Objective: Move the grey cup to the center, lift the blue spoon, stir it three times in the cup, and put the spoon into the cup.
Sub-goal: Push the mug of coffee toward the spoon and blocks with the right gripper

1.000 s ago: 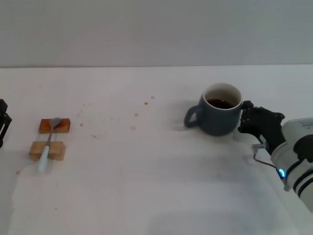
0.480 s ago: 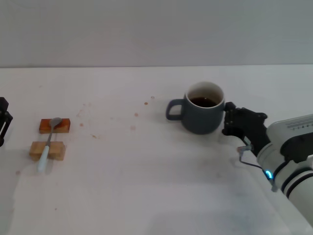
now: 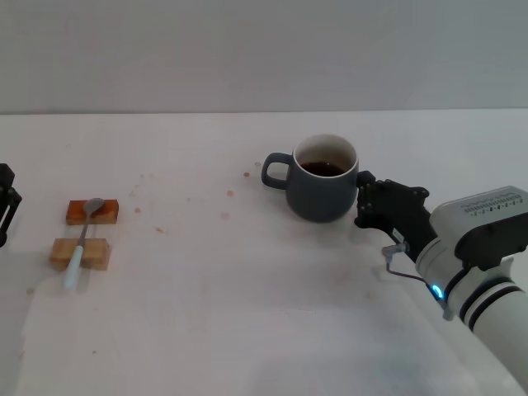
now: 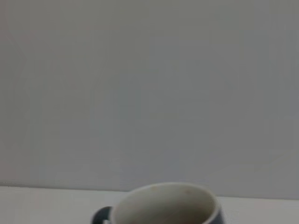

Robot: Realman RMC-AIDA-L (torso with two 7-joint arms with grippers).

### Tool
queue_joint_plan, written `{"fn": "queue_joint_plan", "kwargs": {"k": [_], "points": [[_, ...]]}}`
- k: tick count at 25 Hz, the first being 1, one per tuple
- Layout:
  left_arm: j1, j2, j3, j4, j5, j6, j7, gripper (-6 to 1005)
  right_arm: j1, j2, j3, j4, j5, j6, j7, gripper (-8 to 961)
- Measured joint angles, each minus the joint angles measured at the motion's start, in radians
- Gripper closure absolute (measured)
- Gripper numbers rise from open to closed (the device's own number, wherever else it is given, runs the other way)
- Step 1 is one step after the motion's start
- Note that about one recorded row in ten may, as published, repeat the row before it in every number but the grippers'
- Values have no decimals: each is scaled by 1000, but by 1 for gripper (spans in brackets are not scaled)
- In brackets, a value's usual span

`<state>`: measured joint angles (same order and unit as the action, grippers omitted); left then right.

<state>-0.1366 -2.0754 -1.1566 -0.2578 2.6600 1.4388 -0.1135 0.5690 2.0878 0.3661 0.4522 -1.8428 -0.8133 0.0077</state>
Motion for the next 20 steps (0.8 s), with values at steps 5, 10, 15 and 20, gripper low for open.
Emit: {"fn": "queue_joint_plan", "kwargs": {"k": [5, 10, 15, 20], "points": [[0, 0, 0, 0, 0, 0, 0, 201, 0, 0, 38, -37, 6, 0, 0, 954], [0, 0, 0, 0, -2, 0, 0, 201, 5, -1, 107, -80, 7, 2, 0, 954], [0, 0, 0, 0, -2, 0, 0, 201, 19, -3, 187, -99, 9, 26, 0, 954], [-2, 0, 0, 0, -5, 0, 0, 201, 50, -6, 199, -100, 7, 104, 0, 954]]}}
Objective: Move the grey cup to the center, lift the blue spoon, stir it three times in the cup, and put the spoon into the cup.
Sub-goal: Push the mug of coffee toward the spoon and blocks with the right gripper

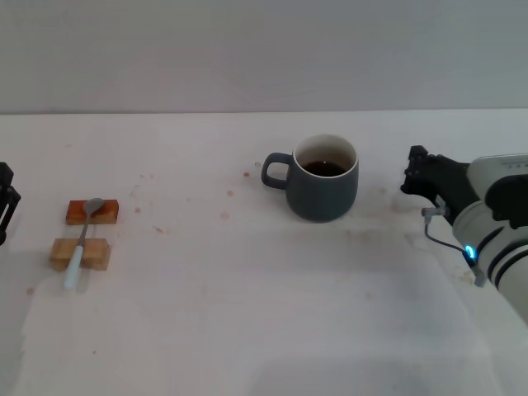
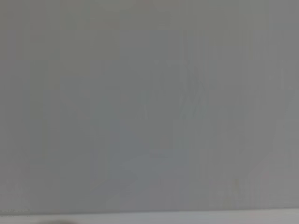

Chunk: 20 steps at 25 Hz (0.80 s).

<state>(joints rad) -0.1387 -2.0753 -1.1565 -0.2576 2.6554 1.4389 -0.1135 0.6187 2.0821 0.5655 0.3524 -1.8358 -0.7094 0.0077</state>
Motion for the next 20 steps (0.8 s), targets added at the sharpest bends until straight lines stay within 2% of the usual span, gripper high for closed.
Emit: {"fn": "queue_joint_plan", "kwargs": {"k": [20], "points": [[-13, 0, 0, 0, 2, -1, 0, 201, 30, 5, -29, 69, -76, 90, -8, 954]]}}
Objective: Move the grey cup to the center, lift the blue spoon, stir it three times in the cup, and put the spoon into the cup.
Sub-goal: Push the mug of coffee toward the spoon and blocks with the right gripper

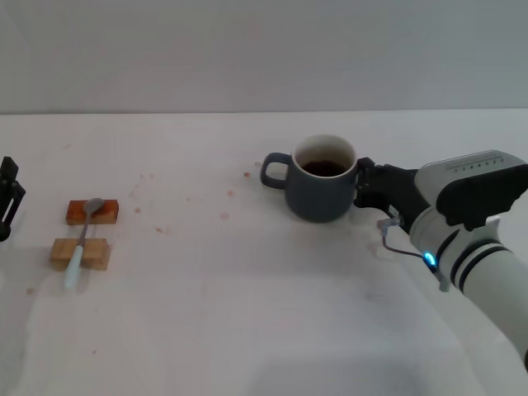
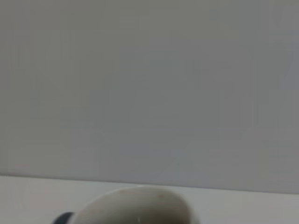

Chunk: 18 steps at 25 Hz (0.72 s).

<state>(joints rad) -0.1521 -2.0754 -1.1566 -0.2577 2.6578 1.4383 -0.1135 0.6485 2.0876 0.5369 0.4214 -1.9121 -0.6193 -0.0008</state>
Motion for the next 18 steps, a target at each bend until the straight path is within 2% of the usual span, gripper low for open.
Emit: {"fn": "queue_joint_plan", "kwargs": {"k": [18], "points": [[3, 0, 20, -1, 1, 5, 0, 202, 14, 1, -95, 102, -10, 11, -1, 954]]}}
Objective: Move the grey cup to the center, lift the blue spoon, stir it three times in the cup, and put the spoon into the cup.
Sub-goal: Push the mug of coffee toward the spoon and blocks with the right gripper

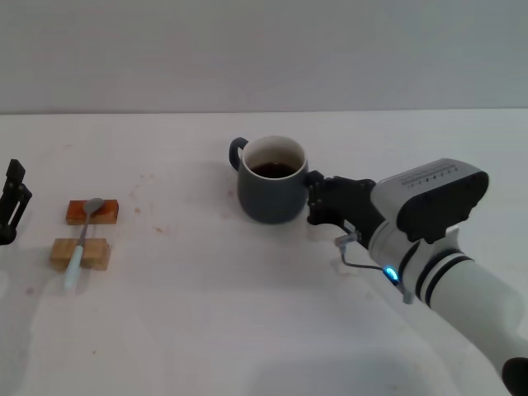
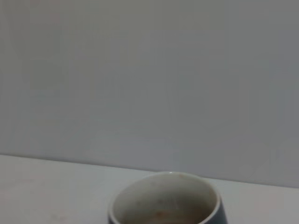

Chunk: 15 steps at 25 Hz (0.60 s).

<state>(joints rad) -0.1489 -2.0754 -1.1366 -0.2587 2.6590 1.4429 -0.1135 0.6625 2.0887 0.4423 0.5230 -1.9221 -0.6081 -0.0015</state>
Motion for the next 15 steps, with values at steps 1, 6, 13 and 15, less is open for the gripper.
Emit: {"fn": "queue_joint_plan", "kwargs": {"k": [1, 6, 13, 15], "points": [[1, 0, 2, 0, -1, 0, 0, 202, 4, 1, -6, 8, 0, 5, 0, 954], [4, 0, 6, -1, -5, 3, 0, 202, 1, 2, 3, 3, 0, 4, 0, 954], [5, 0, 6, -1, -5, 13, 0, 202, 5, -1, 56, -49, 1, 1, 3, 954], [4, 0, 6, -1, -5, 13, 0, 202, 15, -1, 59, -59, 2, 1, 5, 954]]}}
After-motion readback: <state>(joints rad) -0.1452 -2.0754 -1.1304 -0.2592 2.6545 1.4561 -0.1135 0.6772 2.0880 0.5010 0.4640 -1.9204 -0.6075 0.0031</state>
